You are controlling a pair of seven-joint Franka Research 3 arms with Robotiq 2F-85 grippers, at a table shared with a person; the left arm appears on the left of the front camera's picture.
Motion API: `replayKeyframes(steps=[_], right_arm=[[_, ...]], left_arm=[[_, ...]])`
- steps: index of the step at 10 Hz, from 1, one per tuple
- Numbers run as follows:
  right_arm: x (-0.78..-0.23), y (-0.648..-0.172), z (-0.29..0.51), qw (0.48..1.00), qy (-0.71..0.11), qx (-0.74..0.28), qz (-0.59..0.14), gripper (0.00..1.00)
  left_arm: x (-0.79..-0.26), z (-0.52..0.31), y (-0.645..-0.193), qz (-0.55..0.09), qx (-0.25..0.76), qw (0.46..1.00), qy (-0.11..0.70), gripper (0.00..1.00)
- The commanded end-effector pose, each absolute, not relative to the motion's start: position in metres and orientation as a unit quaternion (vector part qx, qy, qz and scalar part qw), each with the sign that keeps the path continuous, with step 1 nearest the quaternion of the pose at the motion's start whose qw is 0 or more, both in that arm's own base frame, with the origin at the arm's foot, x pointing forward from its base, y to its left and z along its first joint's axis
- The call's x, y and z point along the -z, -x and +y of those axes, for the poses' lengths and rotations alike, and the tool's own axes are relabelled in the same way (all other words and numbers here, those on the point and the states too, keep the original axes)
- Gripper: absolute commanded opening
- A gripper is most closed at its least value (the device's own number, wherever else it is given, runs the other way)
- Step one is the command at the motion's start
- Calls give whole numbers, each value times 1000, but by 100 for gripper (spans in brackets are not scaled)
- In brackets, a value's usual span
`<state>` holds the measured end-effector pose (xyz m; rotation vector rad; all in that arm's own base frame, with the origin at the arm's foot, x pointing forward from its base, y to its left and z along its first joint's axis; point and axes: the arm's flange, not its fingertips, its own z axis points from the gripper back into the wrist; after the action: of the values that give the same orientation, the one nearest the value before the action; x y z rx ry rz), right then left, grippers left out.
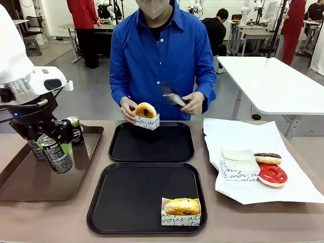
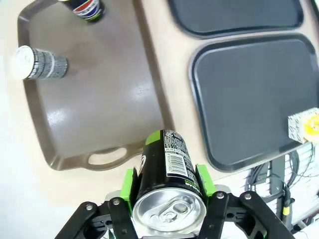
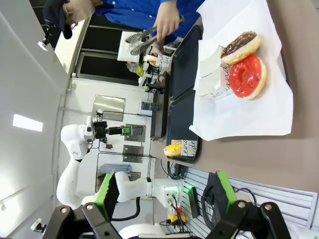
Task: Set up donuts and drinks on trays.
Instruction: Pick up one Pepsi coke and place it on the Flat Tray.
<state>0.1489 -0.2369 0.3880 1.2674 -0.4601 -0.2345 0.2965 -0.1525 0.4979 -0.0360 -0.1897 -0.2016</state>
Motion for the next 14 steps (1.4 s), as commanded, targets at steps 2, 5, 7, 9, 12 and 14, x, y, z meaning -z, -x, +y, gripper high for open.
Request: replayKeyframes(steps=[2, 5, 7, 9, 12, 14], right_arm=[[-389, -150, -237, 772, -587, 103, -223, 100], [-389, -150, -237, 772, -587, 103, -223, 100], [-389, -150, -237, 772, -587, 103, -223, 100], [-389, -150, -237, 772, -587, 103, -223, 100], [-389, -150, -237, 772, -587, 103, -223, 100], [-389, -150, -237, 772, -587, 103, -223, 100]], left_arm=[[-475, -196, -311, -100, 194, 974, 55, 8], [-467, -242, -335, -108, 227, 963, 100, 8], [-455, -239, -341, -65, 223, 968, 95, 8], [-479, -182, -297, -47, 228, 971, 48, 8], [-494, -101, -207, -103, 213, 971, 34, 8], [-493, -85, -209, -112, 175, 977, 46, 8]])
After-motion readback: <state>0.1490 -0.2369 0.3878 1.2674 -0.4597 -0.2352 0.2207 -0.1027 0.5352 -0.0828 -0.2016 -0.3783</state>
